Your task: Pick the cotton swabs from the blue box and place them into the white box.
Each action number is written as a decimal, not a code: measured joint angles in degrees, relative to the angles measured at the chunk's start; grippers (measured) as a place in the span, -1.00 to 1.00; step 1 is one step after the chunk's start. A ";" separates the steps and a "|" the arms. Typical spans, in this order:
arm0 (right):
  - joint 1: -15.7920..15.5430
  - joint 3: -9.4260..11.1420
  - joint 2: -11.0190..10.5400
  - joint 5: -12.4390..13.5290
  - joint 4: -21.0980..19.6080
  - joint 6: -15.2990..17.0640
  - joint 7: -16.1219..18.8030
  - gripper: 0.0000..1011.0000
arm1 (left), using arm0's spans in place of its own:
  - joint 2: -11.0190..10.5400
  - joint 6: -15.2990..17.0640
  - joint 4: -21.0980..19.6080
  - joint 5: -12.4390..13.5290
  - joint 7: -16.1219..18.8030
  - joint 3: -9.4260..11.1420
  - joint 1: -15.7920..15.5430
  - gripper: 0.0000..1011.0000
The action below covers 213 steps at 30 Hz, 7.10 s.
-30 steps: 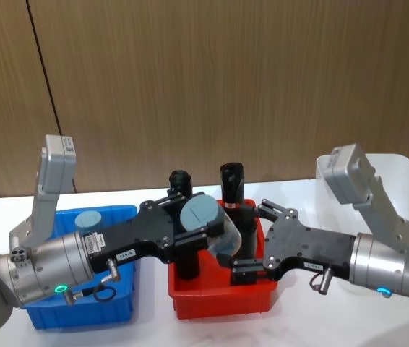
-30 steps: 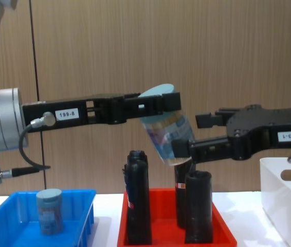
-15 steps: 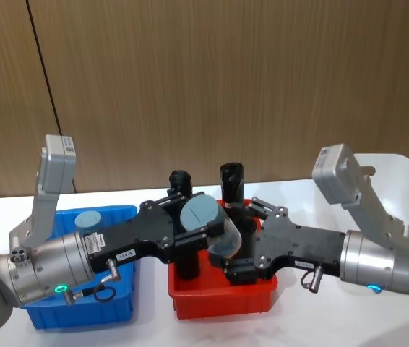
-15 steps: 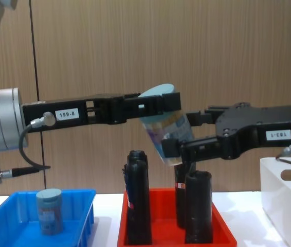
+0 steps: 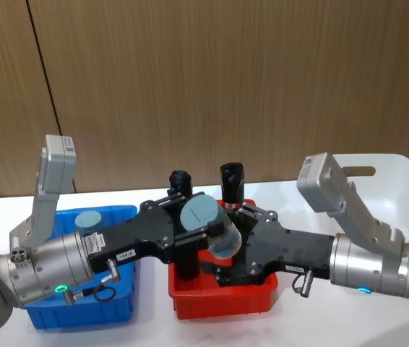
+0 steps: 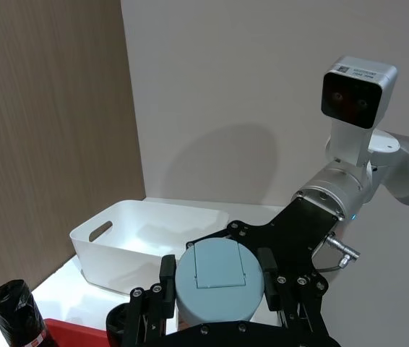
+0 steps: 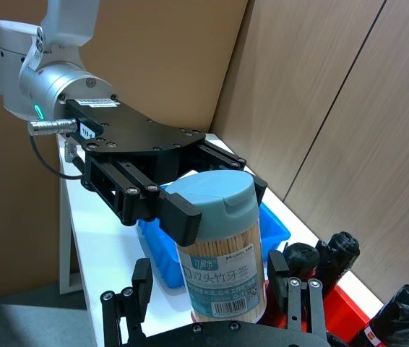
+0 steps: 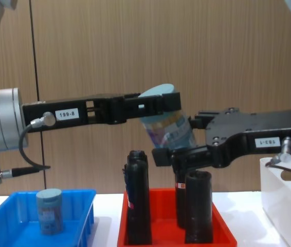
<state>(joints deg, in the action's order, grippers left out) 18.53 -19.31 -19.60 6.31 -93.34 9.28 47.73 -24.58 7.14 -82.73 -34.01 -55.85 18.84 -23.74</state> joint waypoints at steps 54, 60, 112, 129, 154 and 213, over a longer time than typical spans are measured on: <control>1.06 -0.96 -1.02 0.63 1.05 -0.93 -6.71 0.26 | 0.00 0.00 0.00 0.00 0.00 0.00 0.00 0.99; 0.76 -0.23 -1.61 1.90 1.61 -1.05 -9.71 0.26 | 0.00 0.00 -0.01 0.00 0.00 0.00 0.00 0.99; 10.70 7.27 -1.95 7.23 31.01 -0.10 -38.45 0.26 | 0.00 0.00 0.00 0.00 0.00 0.00 0.00 0.99; 18.25 7.16 0.11 5.07 46.06 -0.90 -38.54 0.89 | 0.00 0.00 0.00 0.00 0.00 0.00 0.00 0.99; 14.64 7.09 0.23 5.46 40.32 -1.11 -38.60 0.98 | 0.26 -0.59 -1.04 2.22 5.47 0.71 1.04 0.99; -16.29 6.40 0.26 9.75 -3.55 -6.85 -43.47 0.98 | 2.42 -5.82 -9.56 20.50 50.25 6.59 9.26 0.99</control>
<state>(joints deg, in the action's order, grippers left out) 2.23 -12.92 -19.34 16.06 -96.88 2.43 4.26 -22.15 1.32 -92.29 -13.51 -5.60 25.43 -14.48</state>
